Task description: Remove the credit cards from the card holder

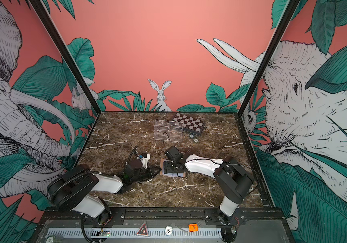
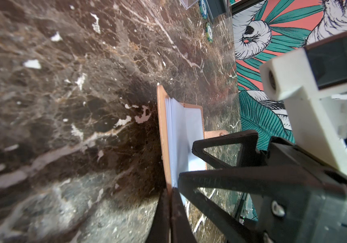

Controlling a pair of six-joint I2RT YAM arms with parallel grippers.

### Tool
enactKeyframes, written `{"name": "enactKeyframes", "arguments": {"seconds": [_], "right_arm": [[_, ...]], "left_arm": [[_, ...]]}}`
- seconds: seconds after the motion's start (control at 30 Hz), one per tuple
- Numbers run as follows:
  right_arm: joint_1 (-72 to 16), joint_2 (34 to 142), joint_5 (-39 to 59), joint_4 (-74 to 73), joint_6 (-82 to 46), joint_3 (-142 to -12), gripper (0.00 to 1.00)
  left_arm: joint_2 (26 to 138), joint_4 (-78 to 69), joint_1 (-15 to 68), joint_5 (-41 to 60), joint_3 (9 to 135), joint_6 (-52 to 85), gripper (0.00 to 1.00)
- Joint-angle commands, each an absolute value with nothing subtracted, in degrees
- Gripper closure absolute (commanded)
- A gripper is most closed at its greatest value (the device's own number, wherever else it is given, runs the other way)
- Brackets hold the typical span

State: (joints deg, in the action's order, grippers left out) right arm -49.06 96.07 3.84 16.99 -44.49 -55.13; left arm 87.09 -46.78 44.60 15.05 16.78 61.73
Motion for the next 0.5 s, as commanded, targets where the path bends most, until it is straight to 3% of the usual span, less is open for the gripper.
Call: {"name": "enactKeyframes", "arguments": {"seconds": [0.0, 0.2, 0.47], "right_arm": [[-49.4, 96.1, 2.3, 17.8, -44.2, -55.5, 0.28], [-49.1, 95.3, 1.1, 18.3, -44.2, -54.5, 0.39], [-48.3, 94.6, 1.1, 18.2, -44.2, -53.4, 0.44]], "left_arm": [[87.1, -49.3, 44.9, 14.4, 16.2, 61.7, 1.0], [87.0, -49.0, 44.9, 14.3, 16.3, 61.7, 1.0], [86.7, -48.7, 44.8, 14.4, 16.6, 61.6, 1.0]]}}
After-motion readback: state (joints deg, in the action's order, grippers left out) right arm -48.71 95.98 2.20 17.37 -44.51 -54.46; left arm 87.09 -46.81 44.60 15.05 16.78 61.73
